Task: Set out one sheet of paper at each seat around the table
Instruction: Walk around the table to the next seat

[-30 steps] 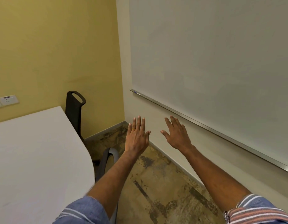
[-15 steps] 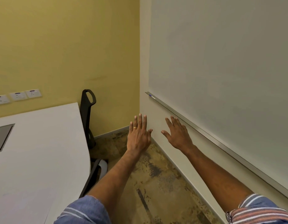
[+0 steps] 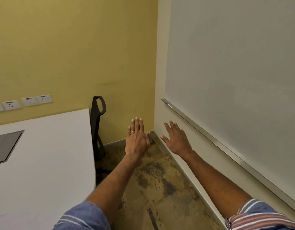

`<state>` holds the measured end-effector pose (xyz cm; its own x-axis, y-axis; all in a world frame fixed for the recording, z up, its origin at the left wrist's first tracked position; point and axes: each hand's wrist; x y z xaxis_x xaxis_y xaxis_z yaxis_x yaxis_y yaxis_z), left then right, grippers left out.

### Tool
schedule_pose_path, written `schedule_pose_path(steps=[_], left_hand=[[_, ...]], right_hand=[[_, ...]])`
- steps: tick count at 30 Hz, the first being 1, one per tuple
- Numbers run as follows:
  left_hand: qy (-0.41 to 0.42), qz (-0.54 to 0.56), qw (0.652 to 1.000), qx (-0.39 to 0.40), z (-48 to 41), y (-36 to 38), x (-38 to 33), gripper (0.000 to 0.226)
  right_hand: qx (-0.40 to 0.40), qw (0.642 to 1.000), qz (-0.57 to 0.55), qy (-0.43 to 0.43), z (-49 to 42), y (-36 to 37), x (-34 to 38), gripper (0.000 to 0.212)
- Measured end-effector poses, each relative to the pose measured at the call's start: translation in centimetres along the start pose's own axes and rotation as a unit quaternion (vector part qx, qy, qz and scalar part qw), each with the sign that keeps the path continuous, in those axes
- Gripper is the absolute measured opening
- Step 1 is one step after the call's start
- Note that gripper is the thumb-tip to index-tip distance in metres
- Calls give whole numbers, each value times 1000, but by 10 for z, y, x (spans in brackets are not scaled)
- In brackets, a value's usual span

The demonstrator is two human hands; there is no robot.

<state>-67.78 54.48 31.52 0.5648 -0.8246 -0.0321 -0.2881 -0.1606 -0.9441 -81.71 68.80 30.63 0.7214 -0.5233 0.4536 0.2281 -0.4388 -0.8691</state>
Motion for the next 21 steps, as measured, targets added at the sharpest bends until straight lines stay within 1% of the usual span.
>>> schedule_pose_path(steps=[4, 6, 10, 12, 13, 15, 16, 18, 19, 21], left_hand=[[3, -15, 1000, -17, -26, 4, 15, 69], [-19, -21, 1000, -8, -41, 9, 33, 68], [-42, -35, 998, -8, -58, 22, 52, 68], [-65, -45, 997, 3, -74, 32, 69, 68], [-66, -46, 997, -2, -75, 35, 70, 69], [-97, -39, 994, 8, -93, 46, 85, 70], [-101, -35, 994, 2, -94, 48, 86, 70], [-140, -47, 989, -4, -114, 57, 100, 70], [-140, -49, 989, -5, -119, 58, 102, 70], [-185, -69, 980, -9, -138, 65, 114, 69]], right_hand=[[-1, 1000, -4, -9, -37, 4, 6, 73], [15, 1000, -7, -25, -64, 16, 14, 73], [17, 998, -8, -53, -95, 25, 25, 73], [34, 996, -21, -77, -127, 38, 33, 72], [35, 996, -14, -83, -128, 38, 36, 72], [58, 993, -22, -104, -163, 52, 41, 72], [62, 993, -18, -103, -164, 53, 43, 73], [79, 987, -27, -134, -203, 68, 49, 73], [79, 988, -24, -133, -205, 67, 50, 73], [94, 981, -30, -170, -243, 79, 54, 74]])
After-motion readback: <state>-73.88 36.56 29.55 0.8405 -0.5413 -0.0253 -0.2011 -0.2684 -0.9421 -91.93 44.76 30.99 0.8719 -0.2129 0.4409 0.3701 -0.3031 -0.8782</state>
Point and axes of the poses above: each hand's wrist, its own z-axis away from the middle knuckle, its own y-axis out of the palm, x = y × z, and after that the axes turned 13 degrees about -z, right-handed
